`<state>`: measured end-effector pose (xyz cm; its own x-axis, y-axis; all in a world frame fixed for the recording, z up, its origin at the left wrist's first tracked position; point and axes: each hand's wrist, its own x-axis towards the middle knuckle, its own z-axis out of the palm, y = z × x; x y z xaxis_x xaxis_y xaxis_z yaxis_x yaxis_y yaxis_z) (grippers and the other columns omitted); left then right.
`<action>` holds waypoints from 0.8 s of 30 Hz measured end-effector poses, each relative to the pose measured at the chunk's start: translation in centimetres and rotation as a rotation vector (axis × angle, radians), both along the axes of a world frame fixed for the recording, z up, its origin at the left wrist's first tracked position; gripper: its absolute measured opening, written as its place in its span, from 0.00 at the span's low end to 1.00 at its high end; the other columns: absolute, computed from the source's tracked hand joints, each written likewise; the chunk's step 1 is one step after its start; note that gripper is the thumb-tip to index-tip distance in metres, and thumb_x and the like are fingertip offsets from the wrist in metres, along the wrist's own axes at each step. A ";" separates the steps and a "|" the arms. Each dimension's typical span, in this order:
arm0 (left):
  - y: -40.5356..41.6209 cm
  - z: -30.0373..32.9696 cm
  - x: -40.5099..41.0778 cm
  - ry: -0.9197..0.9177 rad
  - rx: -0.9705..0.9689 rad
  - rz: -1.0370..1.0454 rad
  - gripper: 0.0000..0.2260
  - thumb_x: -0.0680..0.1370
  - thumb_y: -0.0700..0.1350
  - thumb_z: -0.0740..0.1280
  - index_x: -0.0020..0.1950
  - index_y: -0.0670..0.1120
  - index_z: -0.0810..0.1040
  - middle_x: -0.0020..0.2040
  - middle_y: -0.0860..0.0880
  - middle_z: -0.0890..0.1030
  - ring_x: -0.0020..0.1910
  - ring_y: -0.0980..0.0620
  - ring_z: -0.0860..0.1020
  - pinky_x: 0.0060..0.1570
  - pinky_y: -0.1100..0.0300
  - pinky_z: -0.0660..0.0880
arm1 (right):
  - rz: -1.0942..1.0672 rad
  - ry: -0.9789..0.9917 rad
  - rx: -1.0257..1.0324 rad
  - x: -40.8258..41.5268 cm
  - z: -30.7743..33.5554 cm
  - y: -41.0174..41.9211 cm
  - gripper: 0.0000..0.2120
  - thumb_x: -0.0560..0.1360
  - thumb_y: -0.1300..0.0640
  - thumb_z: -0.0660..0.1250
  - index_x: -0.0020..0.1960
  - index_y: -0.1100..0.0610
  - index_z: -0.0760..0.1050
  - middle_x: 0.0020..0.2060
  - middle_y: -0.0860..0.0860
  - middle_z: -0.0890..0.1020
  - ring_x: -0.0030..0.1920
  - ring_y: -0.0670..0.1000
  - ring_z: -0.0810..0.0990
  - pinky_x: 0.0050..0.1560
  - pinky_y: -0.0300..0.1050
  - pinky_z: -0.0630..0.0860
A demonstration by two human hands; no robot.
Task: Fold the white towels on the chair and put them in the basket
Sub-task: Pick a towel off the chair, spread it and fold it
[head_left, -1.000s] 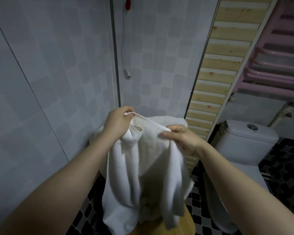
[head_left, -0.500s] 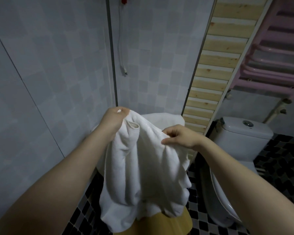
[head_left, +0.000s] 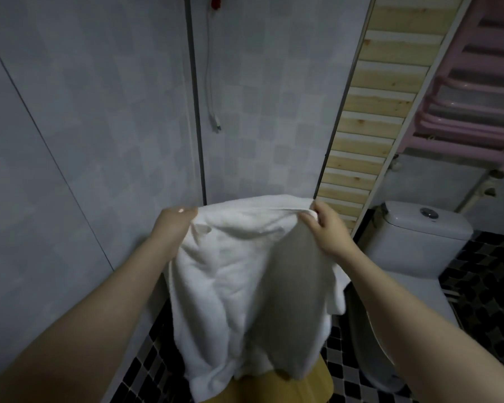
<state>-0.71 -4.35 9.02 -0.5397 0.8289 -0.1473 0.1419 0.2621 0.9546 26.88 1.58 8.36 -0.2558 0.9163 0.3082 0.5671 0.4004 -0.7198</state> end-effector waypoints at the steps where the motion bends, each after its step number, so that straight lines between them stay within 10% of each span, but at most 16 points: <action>1: -0.2 -0.6 -0.6 0.158 -0.155 -0.101 0.12 0.77 0.43 0.66 0.56 0.37 0.78 0.52 0.42 0.77 0.53 0.45 0.76 0.52 0.58 0.69 | 0.049 -0.116 0.064 -0.2 0.7 0.0 0.12 0.77 0.54 0.63 0.39 0.59 0.65 0.30 0.49 0.68 0.31 0.47 0.65 0.33 0.40 0.60; 4: -1.3 -0.9 -0.3 0.679 -0.701 -0.571 0.16 0.72 0.55 0.70 0.47 0.43 0.80 0.55 0.44 0.80 0.52 0.47 0.76 0.52 0.61 0.68 | 0.202 -0.364 0.162 -0.9 2.0 -0.5 0.14 0.77 0.53 0.65 0.37 0.52 0.61 0.27 0.45 0.64 0.31 0.50 0.63 0.32 0.46 0.57; 6: -1.2 -0.3 1.9 0.745 -0.583 -0.634 0.19 0.70 0.61 0.69 0.48 0.46 0.80 0.59 0.44 0.80 0.54 0.49 0.76 0.54 0.62 0.68 | 0.267 -0.395 0.120 -1.8 2.4 -0.8 0.19 0.75 0.54 0.66 0.34 0.48 0.57 0.27 0.45 0.65 0.32 0.50 0.64 0.34 0.45 0.58; 9: -0.9 1.3 6.6 0.512 -0.176 -0.635 0.33 0.68 0.59 0.73 0.68 0.46 0.71 0.65 0.50 0.76 0.63 0.52 0.73 0.58 0.64 0.68 | 0.313 -0.361 0.020 -3.4 2.6 -1.0 0.16 0.73 0.57 0.68 0.35 0.50 0.62 0.31 0.47 0.69 0.35 0.50 0.67 0.35 0.42 0.61; 14: -0.3 1.4 10.0 0.610 -0.049 -0.699 0.03 0.71 0.47 0.69 0.40 0.48 0.78 0.39 0.49 0.79 0.42 0.50 0.76 0.38 0.60 0.69 | 0.296 -0.237 -0.046 -4.1 2.2 -1.7 0.07 0.72 0.55 0.70 0.39 0.54 0.72 0.37 0.52 0.79 0.39 0.50 0.74 0.40 0.43 0.69; 17: 0.0 0.9 9.2 0.522 0.025 -0.682 0.12 0.75 0.43 0.65 0.31 0.51 0.72 0.33 0.52 0.75 0.37 0.50 0.73 0.38 0.58 0.66 | 0.317 -0.095 -0.104 -2.8 1.5 -1.6 0.07 0.72 0.55 0.70 0.39 0.54 0.74 0.34 0.48 0.78 0.34 0.41 0.72 0.36 0.36 0.67; 24: 1.1 1.4 7.9 0.039 0.302 -0.068 0.09 0.78 0.36 0.61 0.53 0.39 0.80 0.47 0.45 0.80 0.45 0.51 0.76 0.40 0.73 0.71 | 0.466 -0.296 -0.477 -0.1 0.3 -2.1 0.12 0.75 0.55 0.67 0.35 0.57 0.71 0.30 0.52 0.68 0.29 0.45 0.66 0.33 0.37 0.65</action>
